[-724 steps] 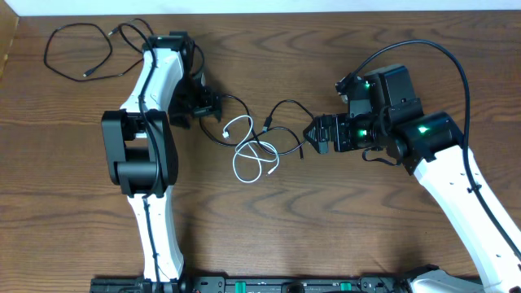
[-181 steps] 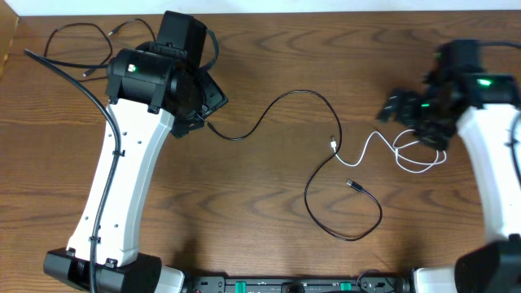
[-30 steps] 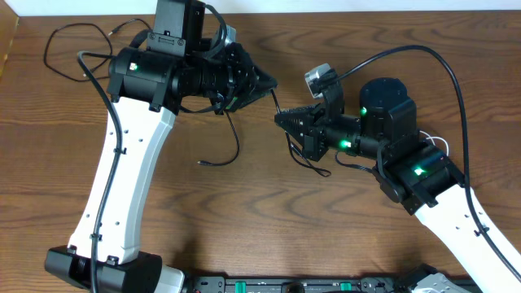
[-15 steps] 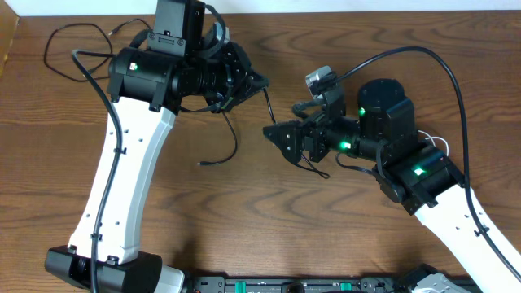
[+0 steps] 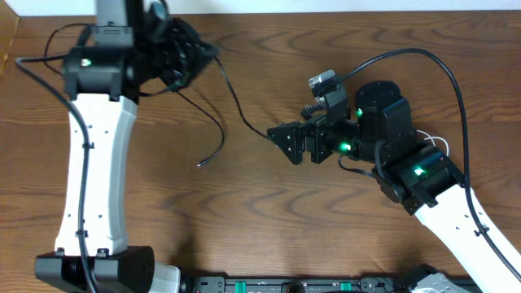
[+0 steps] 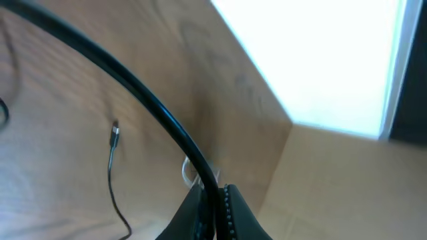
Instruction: Untangle cables
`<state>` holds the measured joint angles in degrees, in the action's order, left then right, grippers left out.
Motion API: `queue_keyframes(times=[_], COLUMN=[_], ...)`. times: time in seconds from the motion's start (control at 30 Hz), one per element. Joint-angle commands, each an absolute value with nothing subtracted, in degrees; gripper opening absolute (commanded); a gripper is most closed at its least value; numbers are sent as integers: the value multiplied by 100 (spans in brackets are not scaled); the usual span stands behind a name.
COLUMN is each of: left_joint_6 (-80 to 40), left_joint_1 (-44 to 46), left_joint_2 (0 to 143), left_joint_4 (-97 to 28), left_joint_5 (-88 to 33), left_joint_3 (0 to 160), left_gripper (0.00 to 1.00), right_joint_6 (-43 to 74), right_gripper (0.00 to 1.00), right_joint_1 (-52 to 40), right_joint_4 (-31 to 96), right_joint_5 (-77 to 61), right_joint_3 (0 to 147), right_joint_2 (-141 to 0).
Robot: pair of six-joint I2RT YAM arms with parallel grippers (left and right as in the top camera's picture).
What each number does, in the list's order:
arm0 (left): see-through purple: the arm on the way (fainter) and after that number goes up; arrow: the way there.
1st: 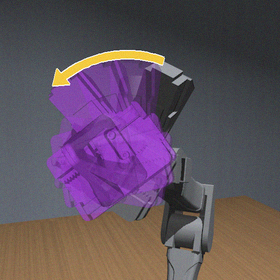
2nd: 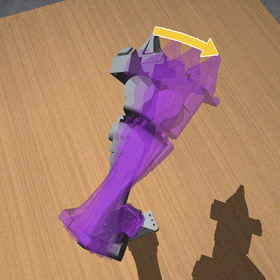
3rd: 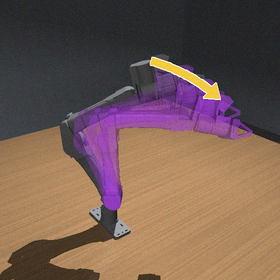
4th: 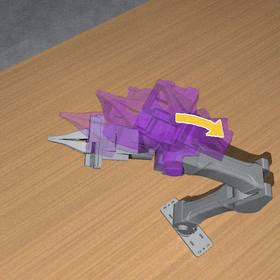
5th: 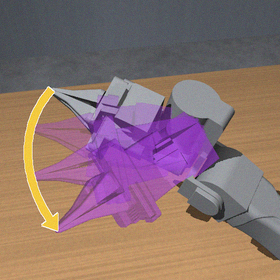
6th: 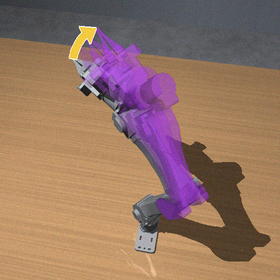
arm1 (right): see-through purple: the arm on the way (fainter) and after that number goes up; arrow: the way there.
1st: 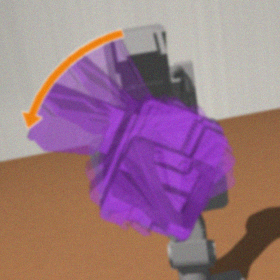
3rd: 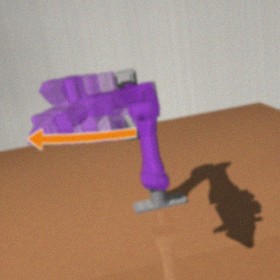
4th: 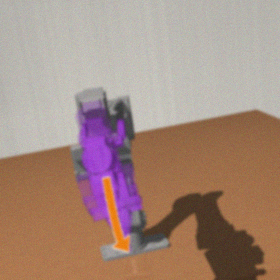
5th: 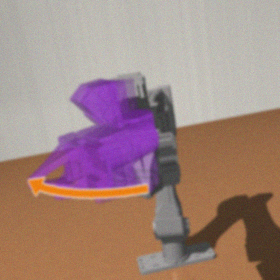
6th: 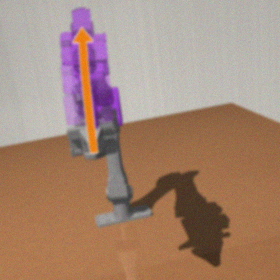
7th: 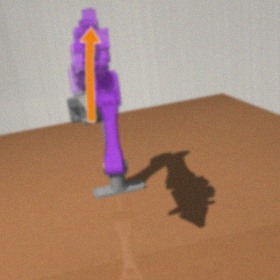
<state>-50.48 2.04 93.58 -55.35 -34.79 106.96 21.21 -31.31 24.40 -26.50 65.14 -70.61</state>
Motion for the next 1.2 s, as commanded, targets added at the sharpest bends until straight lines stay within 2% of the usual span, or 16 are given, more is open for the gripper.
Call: queue_keyframes(times=[0.0, 0.23, 0.4, 0.53, 0.77, 1.07, 1.17], left_joint_6=[-5520, -5520, -5564, -6309, -7583, -7710, -7354], left_joint_1=[-375, -1120, -1516, -1697, -2143, -2759, -2985], left_joint_2=[9430, 9430, 9432, 9432, 9439, 9618, 9760], left_joint_4=[-5450, -5448, -5476, -5529, -5485, -4921, -4672], left_joint_5=[-2912, -1968, -290, 816, 1774, 3072, 3135], left_joint_3=[10704, 10704, 10704, 10704, 10704, 10704, 10704], left_gripper=[7, 8, 8, 7, 8, 8, 7], right_joint_6=[2078, 2078, 2078, 2078, 2075, 2078, 2075], right_gripper=[99, 99, 99, 99, 99, 99, 99], right_joint_1=[-3159, -3159, -3159, -3159, -3159, -3159, -3159], right_joint_4=[2491, 2493, 2493, 2512, 2517, 2523, 2517], right_joint_5=[-2600, -2512, -2495, -2495, -2469, -2451, -2449], right_joint_3=[6543, 6541, 6541, 6541, 6541, 6539, 6539], right_joint_2=[-7050, -7050, -7050, -7050, -7050, -7050, -7050])
